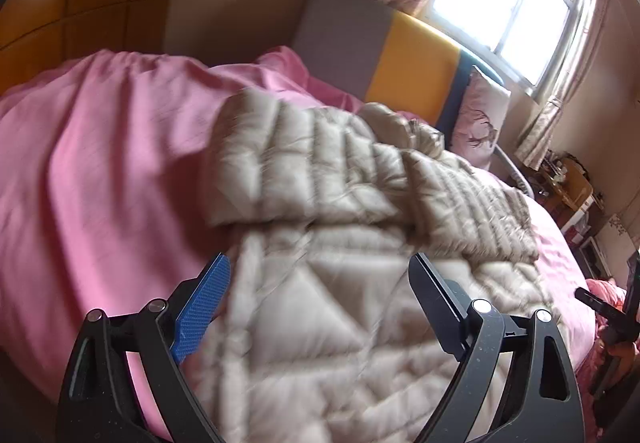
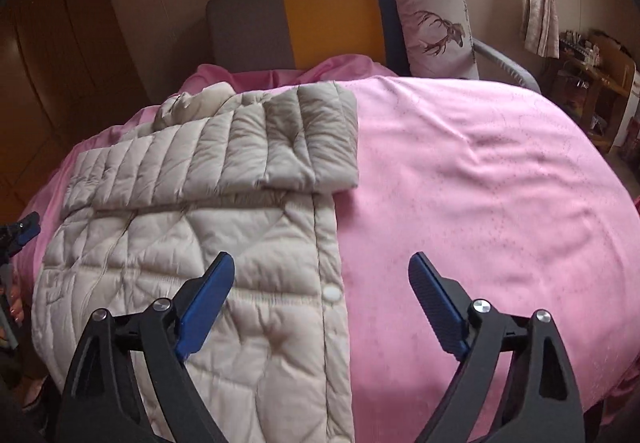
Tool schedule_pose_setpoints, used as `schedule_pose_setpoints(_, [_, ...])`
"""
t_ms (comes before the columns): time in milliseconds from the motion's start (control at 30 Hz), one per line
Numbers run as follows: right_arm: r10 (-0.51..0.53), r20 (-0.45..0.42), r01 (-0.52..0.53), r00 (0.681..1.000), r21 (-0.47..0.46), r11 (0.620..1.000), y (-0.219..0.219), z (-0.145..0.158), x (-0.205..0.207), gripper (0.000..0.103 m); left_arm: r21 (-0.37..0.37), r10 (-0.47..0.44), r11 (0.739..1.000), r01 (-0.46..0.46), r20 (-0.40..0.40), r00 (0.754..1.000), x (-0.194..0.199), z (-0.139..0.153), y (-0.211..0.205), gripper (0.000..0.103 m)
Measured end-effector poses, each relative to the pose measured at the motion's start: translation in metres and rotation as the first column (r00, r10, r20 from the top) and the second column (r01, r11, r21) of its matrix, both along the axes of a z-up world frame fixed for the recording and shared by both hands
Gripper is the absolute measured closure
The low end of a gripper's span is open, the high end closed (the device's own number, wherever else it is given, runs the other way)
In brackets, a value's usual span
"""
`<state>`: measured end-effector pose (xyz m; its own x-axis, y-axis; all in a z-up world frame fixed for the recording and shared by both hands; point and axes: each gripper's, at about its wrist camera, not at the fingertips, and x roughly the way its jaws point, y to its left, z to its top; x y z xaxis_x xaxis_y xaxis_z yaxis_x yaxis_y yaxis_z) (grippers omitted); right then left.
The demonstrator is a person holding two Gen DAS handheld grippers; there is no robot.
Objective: Fold large clothes
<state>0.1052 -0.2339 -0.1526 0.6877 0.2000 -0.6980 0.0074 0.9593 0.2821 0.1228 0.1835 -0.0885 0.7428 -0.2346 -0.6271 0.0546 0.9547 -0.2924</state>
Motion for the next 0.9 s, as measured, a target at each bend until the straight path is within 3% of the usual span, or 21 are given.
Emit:
schedule_pose_setpoints(167, [-0.002,-0.086,0.015,0.996,0.152,0.988,-0.015,-0.036,-0.038,0.035,-0.068,0.019,0.997,-0.025,-0.09,0.996,-0.052,-0.032,0.048,0.013])
schedule_pose_setpoints(300, [0.052,-0.104,-0.014,0.993,0.333,0.943,-0.019,-0.057,-0.054,0.037,-0.164,-0.061,0.986,0.034,-0.158,0.986,-0.082,-0.059,0.061,0.013])
schedule_pose_setpoints(400, [0.135,-0.112,-0.085,0.984,0.368,0.926,-0.005,-0.064,-0.061,0.036,-0.245,-0.149,0.964,0.101,-0.186,0.971,-0.096,-0.073,0.058,0.013])
schedule_pose_setpoints(500, [0.17,-0.102,-0.123,0.98,0.361,0.925,0.005,-0.063,-0.066,0.035,-0.312,-0.236,0.936,0.162,-0.216,0.948,-0.102,-0.082,0.051,0.013])
schedule_pose_setpoints(567, [0.185,-0.102,-0.131,0.977,0.396,0.909,0.003,-0.065,-0.07,0.035,-0.324,-0.281,0.928,0.185,-0.281,0.918,-0.106,-0.094,0.044,0.013])
schedule_pose_setpoints(733, [0.268,-0.103,-0.172,0.958,0.541,0.823,-0.002,-0.08,-0.079,0.035,-0.333,-0.381,0.904,0.268,-0.346,0.857,-0.115,-0.108,0.024,0.015])
schedule_pose_setpoints(833, [0.306,-0.104,-0.2,0.946,0.552,0.809,0.003,-0.085,-0.081,0.035,-0.338,-0.4,0.897,0.286,-0.342,0.851,-0.115,-0.105,0.018,0.038])
schedule_pose_setpoints(900, [0.304,-0.112,-0.193,0.946,0.561,0.805,0.004,-0.085,-0.08,0.035,-0.347,-0.424,0.885,0.309,-0.327,0.845,-0.118,-0.099,0.012,0.061])
